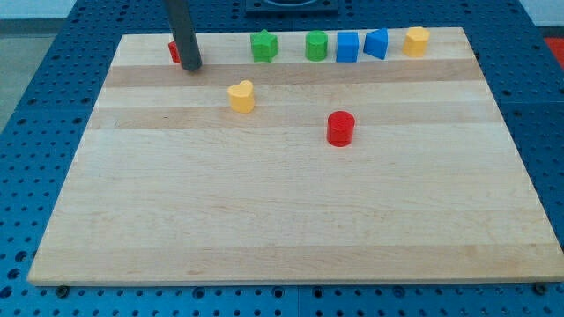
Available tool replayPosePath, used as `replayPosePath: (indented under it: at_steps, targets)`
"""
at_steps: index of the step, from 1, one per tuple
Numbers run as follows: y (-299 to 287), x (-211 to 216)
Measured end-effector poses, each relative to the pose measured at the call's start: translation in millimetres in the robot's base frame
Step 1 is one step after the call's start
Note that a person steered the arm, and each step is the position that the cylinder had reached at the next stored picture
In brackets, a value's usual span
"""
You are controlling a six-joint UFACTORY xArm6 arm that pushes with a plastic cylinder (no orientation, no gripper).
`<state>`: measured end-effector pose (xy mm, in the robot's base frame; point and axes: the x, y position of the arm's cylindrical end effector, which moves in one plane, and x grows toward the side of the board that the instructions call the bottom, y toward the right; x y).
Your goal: Move the yellow heart towards the red star
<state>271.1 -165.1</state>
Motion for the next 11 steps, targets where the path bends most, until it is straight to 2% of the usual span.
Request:
replayPosePath:
  at_steps: [1, 2, 3, 6, 7, 9, 10, 11]
  targets:
    - [-18, 28]
    - [-21, 90]
    - [33, 125]
    - [139, 131]
    - [141, 131]
    - [125, 92]
    - [89, 96]
    - [85, 96]
